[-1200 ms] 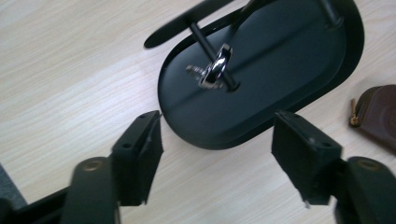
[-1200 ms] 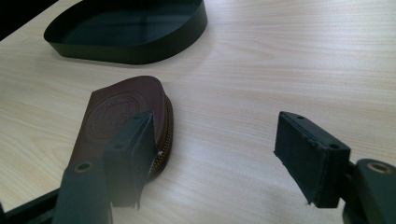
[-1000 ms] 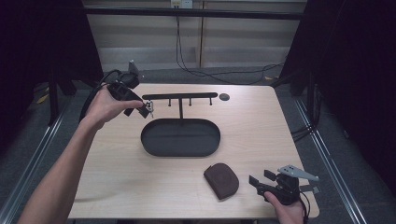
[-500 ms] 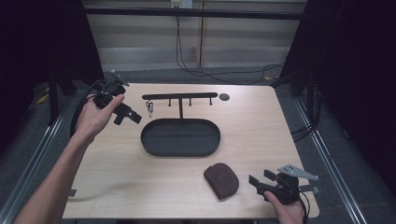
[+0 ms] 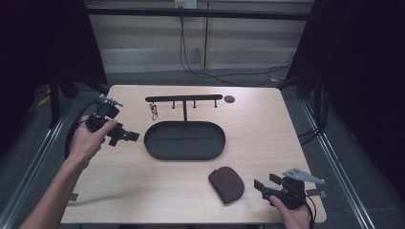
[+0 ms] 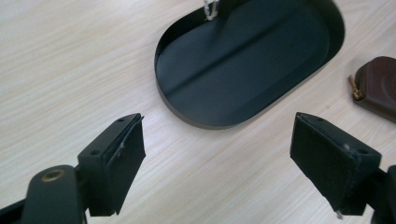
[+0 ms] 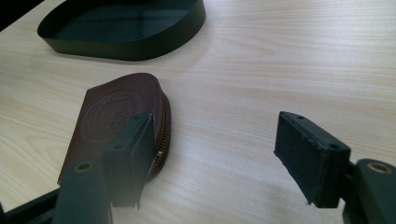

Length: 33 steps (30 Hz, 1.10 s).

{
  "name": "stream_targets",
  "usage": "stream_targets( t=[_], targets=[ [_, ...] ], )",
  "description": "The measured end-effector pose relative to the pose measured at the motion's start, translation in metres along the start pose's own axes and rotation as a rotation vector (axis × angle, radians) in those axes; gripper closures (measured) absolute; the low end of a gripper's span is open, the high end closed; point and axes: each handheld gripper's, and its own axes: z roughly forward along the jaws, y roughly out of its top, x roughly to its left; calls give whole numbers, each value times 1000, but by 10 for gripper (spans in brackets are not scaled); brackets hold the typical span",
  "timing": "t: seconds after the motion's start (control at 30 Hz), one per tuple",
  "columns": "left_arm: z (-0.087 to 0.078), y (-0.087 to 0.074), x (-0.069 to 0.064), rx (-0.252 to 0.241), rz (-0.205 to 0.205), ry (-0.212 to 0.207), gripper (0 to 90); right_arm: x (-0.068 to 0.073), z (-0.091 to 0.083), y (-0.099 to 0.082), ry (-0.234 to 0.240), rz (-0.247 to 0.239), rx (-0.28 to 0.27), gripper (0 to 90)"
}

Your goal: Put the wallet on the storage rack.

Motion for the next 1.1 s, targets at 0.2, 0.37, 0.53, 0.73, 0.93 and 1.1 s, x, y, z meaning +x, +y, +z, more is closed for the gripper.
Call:
stream_targets(
  t=[0.2,0.37,0.53,0.73,0.93,1.1],
  targets=[
    [0,-26,-6,-67,29,6,180,1,2,1,9,-8,10,284],
    [6,-49,-4,-91,14,-7,214,1,2,2,25,-6,17,268],
    [10,-73,-5,-119,-12,-29,204,3,0,3,48,-18,16,240],
    [10,-105,-12,-170,-27,-26,211,9,-2,9,78,-25,41,228],
    [13,-135,-17,-233,-57,-33,214,16,8,17,103,-70,94,210],
    [19,-155,-22,-248,-78,-41,218,22,16,26,108,-86,145,177]
  ],
)
